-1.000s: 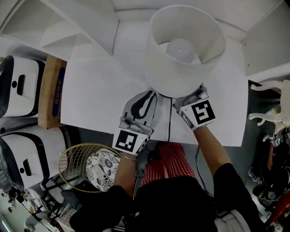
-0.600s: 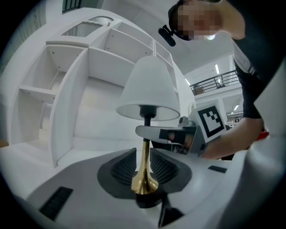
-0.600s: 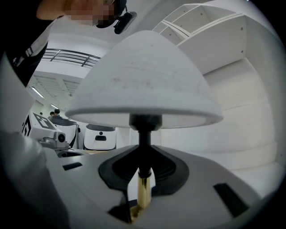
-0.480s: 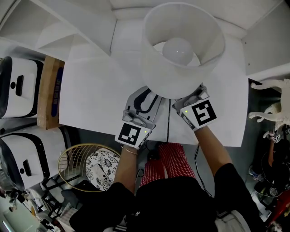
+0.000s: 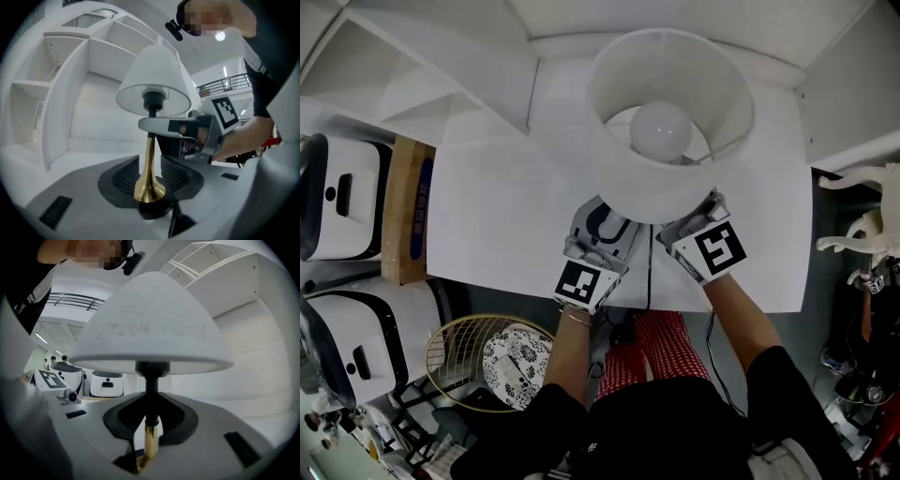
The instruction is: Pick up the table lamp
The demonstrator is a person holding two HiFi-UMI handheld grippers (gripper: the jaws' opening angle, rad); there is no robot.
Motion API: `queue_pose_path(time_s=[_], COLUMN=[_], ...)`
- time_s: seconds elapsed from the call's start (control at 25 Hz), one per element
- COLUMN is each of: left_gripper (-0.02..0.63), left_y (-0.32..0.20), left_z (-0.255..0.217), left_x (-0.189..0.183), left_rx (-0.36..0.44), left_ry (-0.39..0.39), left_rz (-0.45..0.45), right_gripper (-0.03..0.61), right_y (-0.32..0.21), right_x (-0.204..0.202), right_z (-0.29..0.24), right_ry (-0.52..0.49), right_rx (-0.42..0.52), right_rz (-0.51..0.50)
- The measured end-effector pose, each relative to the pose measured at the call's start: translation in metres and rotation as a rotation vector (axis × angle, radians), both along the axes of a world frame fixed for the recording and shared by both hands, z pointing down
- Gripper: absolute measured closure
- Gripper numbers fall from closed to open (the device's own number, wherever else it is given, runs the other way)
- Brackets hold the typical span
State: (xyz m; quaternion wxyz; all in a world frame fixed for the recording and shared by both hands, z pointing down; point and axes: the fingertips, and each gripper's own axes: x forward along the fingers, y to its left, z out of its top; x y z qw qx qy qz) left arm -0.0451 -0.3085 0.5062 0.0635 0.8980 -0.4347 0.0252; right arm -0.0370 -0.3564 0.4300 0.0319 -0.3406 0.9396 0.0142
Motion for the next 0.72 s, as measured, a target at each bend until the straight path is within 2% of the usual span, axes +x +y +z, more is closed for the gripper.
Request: queue_pose_path(time_s=[0.2, 0.44, 0.72], left_gripper=[0.444, 0.440, 0.440], left_y=[-0.009, -0.020, -0.029], left_z=[0.004, 0.010, 0.005], left_x=[0.006, 0.014, 0.029], left_rx=[-0.006, 0.001, 0.019], left_ry=[-0.011, -0.012, 0.020], left_rz=[0.022, 0.026, 0.047], right_gripper=[0.505, 0.505, 0.505], right_y=[0.001, -0.001, 0.000], right_x=[-0.003, 0.001, 0.000], right_z=[-0.002, 0.002, 0.000], right_ry=[-0.017, 0.001, -0.003], right_rx=[-0.023, -0.011, -0.010], right_rz=[-0.022, -0.026, -0.033])
